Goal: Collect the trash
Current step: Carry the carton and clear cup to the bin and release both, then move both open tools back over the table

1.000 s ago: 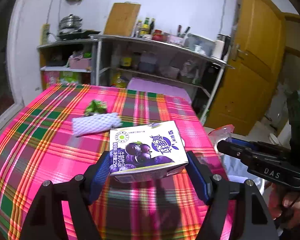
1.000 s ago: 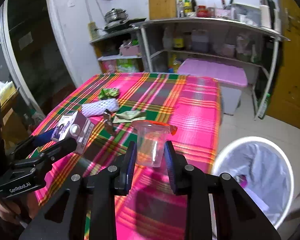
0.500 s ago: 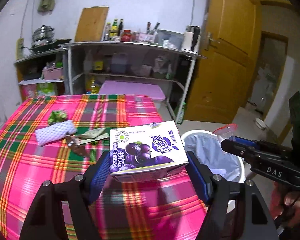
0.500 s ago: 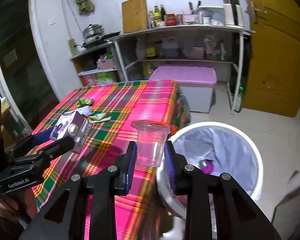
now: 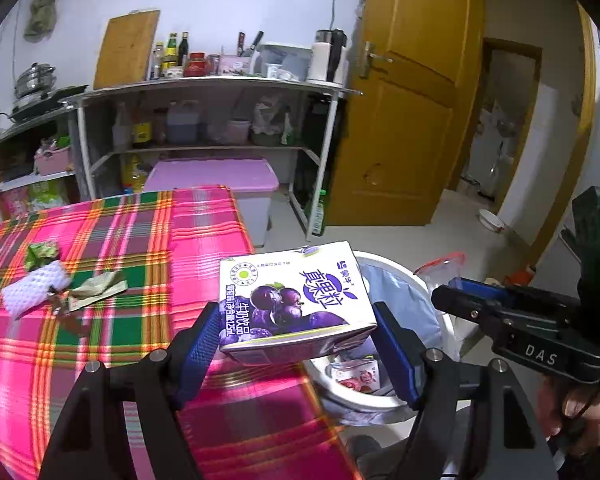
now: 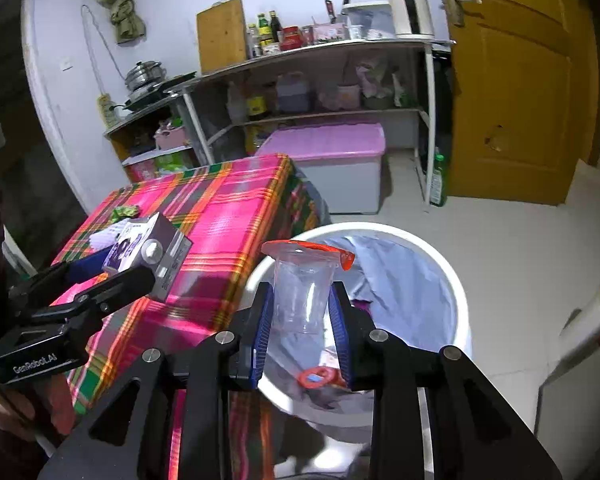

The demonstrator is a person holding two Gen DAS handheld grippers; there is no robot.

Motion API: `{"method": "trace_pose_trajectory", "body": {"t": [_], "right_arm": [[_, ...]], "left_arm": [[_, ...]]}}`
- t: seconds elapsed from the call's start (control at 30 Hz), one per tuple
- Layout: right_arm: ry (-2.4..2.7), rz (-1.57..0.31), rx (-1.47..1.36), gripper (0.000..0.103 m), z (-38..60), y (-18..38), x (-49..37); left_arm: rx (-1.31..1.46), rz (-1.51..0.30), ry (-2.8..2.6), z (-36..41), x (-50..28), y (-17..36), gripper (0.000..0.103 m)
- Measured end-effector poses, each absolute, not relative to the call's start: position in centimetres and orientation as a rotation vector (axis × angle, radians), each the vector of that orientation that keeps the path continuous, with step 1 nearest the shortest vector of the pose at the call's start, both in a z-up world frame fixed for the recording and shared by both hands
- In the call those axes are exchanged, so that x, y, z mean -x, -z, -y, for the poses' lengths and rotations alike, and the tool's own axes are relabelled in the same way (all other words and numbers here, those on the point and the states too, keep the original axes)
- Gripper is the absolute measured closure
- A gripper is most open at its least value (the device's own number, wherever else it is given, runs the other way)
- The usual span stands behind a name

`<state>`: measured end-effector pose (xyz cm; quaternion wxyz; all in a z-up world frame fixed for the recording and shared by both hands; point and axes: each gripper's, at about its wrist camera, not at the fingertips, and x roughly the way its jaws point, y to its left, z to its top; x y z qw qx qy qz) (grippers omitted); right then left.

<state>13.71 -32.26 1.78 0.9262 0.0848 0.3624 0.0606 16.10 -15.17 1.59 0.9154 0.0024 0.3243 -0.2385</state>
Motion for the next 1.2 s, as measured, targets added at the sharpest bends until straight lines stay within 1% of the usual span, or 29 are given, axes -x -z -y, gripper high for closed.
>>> {"method": "trace_pose_trajectory", "body": {"t": [0.5, 0.6, 0.77, 0.93, 1.2], "right_arm": [[-0.068, -0.804, -0.203, 0.073, 35.5, 0.7, -15.0], [-0.069, -0.823, -0.209, 0.072, 35.9, 1.2, -15.4], [-0.051, -0.849, -0.215, 0.072, 36.5, 2.1, -15.9], [-0.053, -0.852, -0.217, 0.072, 36.6, 2.3, -15.8], [-0.077, -0.817, -0.215, 0.072, 35.5, 1.0, -14.9]], "left_arm": [[-0.035, -0.762, 0.584, 20.1, -19.2, 1.5, 0.028], [-0.028, -0.806, 0.602, 20.7, -20.1, 2.5, 0.028], [-0.024, -0.822, 0.597, 21.1, -20.6, 3.4, 0.028], [-0.005, -0.817, 0.582, 20.5, -20.8, 3.2, 0.028], [0.031, -0.761, 0.536, 18.0, -19.4, 1.5, 0.028]]}}
